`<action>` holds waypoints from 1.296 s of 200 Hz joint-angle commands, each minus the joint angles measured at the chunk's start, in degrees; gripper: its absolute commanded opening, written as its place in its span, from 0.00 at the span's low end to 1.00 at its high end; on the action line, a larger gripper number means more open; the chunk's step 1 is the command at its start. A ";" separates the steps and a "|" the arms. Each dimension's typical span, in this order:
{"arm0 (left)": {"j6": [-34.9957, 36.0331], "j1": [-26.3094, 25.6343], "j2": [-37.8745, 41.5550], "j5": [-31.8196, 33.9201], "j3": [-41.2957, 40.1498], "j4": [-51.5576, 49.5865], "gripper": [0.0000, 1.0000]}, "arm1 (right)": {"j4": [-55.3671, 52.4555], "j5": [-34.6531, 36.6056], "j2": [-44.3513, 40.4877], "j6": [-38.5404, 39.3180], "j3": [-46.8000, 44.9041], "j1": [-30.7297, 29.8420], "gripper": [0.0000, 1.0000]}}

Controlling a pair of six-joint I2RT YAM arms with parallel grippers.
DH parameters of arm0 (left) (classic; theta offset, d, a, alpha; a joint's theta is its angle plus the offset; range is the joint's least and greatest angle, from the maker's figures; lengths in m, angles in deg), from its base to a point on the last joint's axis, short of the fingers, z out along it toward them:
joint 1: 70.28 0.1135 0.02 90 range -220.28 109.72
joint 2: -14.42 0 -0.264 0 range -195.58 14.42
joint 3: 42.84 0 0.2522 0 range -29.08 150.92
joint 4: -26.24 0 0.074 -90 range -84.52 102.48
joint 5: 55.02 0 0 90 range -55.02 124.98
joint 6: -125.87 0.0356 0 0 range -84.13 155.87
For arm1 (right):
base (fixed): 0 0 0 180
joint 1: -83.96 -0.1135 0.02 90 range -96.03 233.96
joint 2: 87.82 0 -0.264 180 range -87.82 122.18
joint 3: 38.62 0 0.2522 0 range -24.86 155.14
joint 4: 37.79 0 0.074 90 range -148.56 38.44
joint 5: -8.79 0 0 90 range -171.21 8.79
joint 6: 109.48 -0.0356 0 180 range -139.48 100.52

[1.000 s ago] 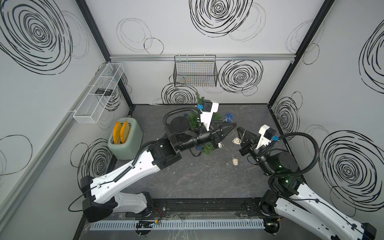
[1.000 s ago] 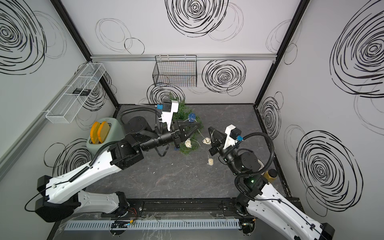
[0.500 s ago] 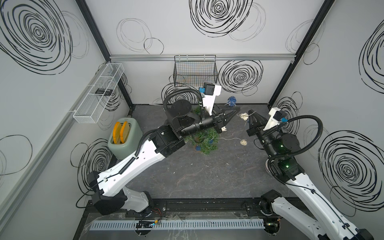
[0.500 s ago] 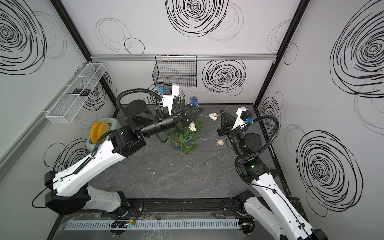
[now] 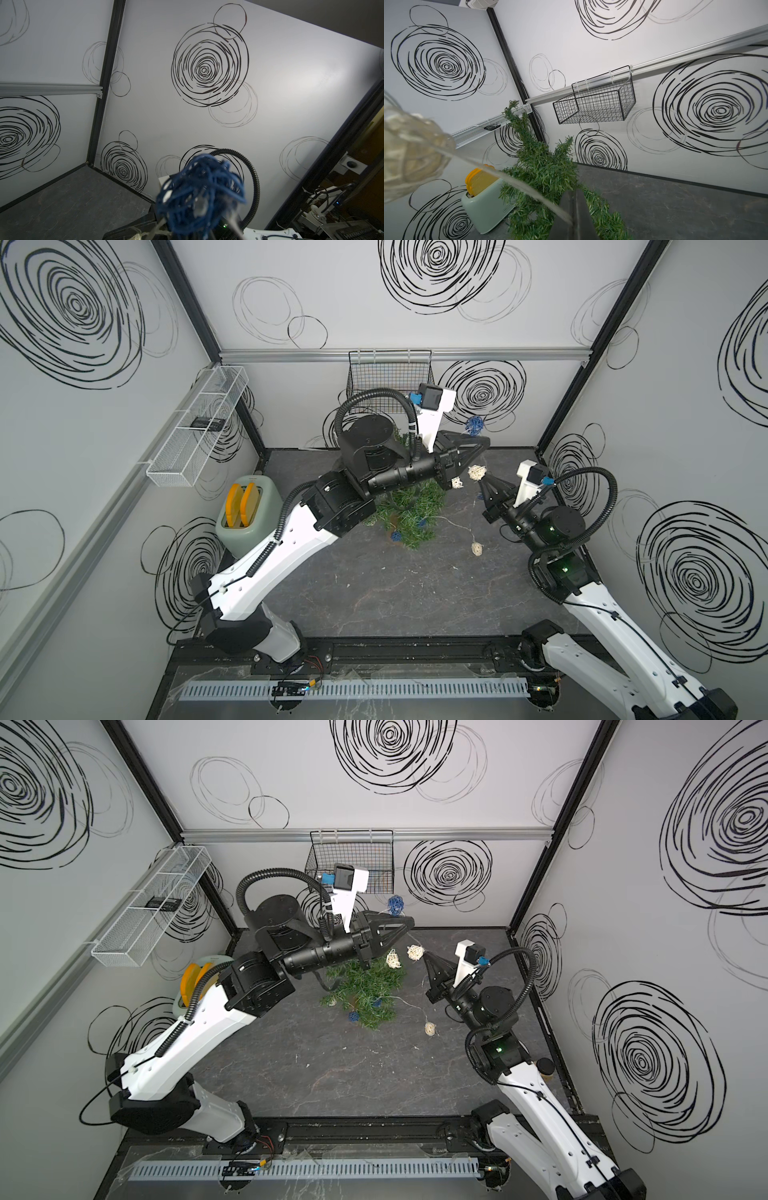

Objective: Remove string lights from the small christmas tree
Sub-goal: Remove the light string from the Christmas tree.

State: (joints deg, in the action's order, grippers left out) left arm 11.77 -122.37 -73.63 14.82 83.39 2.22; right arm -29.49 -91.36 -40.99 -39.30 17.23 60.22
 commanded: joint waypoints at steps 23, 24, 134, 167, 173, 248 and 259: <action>0.49 2.08 -0.01 -2.83 4.81 1.89 0.00 | 0.61 1.07 3.78 2.88 14.33 1.88 0.00; 0.47 2.08 -0.01 -2.85 4.88 1.90 0.00 | 0.61 1.04 3.92 2.86 14.60 1.96 0.00; -3.92 7.40 -7.43 -7.97 14.33 3.14 0.00 | 4.87 -7.14 21.67 -0.41 35.31 13.68 0.00; -5.24 9.65 -9.64 -9.57 15.76 5.45 0.00 | 7.53 -9.91 26.70 -3.07 38.62 17.86 0.00; -5.70 10.10 -10.14 -10.08 15.75 6.34 0.00 | 8.14 -10.58 27.78 -3.33 39.33 18.35 0.00; -11.03 17.07 -16.77 -13.98 19.39 15.85 0.00 | 14.75 -23.65 46.49 -8.58 55.19 21.46 0.00; -12.09 18.23 -17.39 -14.35 19.70 17.28 0.00 | 15.49 -25.91 49.80 -9.69 58.73 21.41 0.00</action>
State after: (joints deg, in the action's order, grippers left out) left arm 2.97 -106.48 -90.70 3.13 100.72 11.16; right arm -18.17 -111.43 3.77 -45.70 69.05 81.07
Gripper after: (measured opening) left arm 0.050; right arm 0.055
